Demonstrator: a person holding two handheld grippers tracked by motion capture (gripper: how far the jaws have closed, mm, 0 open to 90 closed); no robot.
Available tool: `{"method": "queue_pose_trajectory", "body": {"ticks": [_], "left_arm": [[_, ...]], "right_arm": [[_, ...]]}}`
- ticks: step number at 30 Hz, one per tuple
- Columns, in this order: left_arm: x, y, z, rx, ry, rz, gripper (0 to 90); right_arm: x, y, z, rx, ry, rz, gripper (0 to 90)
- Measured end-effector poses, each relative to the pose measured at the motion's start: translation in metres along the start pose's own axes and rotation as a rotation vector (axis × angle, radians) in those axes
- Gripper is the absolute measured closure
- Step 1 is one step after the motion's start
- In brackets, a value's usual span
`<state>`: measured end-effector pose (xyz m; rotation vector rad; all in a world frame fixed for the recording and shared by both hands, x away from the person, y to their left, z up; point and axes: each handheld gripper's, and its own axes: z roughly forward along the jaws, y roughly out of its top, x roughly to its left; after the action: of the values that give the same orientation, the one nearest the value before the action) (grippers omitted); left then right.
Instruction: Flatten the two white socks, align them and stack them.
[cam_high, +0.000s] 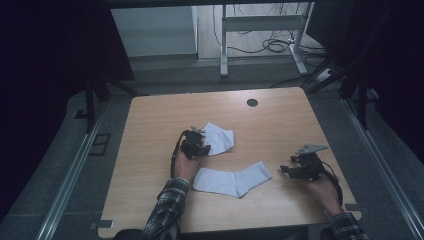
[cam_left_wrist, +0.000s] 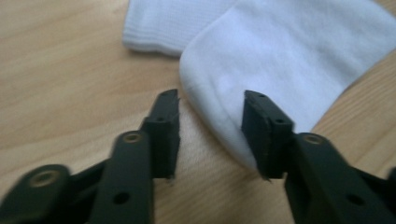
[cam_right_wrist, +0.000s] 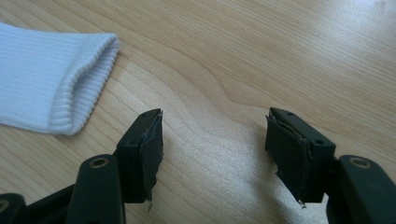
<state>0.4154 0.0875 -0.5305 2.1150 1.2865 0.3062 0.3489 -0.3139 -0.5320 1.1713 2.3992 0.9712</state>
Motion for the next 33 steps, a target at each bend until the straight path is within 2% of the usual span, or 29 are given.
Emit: {"method": "queue_pose_trajectory", "body": {"ticks": [2,4,5,6,8,9,10,17,23,24,27,30,33], "left_arm": [[0.000,0.002,-0.001,0.003,-0.027,-0.027,83.5],[-0.001,0.004,-0.003,-0.010,-0.037,-0.031,84.9],[-0.002,0.012,-0.010,-0.038,-0.066,-0.042,84.9],[-0.002,0.012,-0.010,-0.038,-0.066,-0.042,85.0],[-0.005,0.022,-0.020,-0.065,-0.088,-0.043,84.9],[-0.009,0.034,-0.029,-0.088,-0.099,-0.029,84.9],[-0.009,0.034,-0.029,-0.088,-0.099,-0.029,84.9],[-0.031,0.076,-0.054,-0.138,-0.127,0.030,84.9],[-0.053,0.104,-0.062,-0.154,-0.143,0.076,84.9],[-0.061,0.112,-0.062,-0.160,-0.153,0.084,84.9],[-0.070,0.119,-0.062,-0.168,-0.163,0.095,84.9],[-0.083,0.131,-0.065,-0.184,-0.172,0.112,84.9],[-0.094,0.145,-0.076,-0.224,-0.181,0.118,84.8]], "right_arm": [[0.000,0.000,0.000,-0.001,0.001,0.000,35.7],[0.000,0.000,0.000,-0.002,0.003,-0.001,35.2],[0.000,0.000,0.000,-0.001,0.003,-0.002,35.0],[0.000,0.000,0.000,-0.002,0.002,-0.003,34.9],[0.000,0.000,0.000,-0.002,0.002,-0.004,34.9],[0.000,0.000,0.001,-0.003,0.005,-0.003,34.8],[0.000,0.000,0.001,-0.003,0.005,-0.003,34.8],[0.000,0.000,0.001,-0.005,0.006,-0.005,34.2],[0.000,-0.001,0.001,-0.008,0.010,-0.004,33.7],[0.001,-0.001,0.001,-0.009,0.012,-0.004,33.7],[0.001,-0.001,0.001,-0.009,0.014,-0.005,33.7],[0.001,-0.001,0.001,-0.008,0.018,-0.005,33.4],[0.001,-0.001,0.001,-0.010,0.022,-0.002,33.4]]}}
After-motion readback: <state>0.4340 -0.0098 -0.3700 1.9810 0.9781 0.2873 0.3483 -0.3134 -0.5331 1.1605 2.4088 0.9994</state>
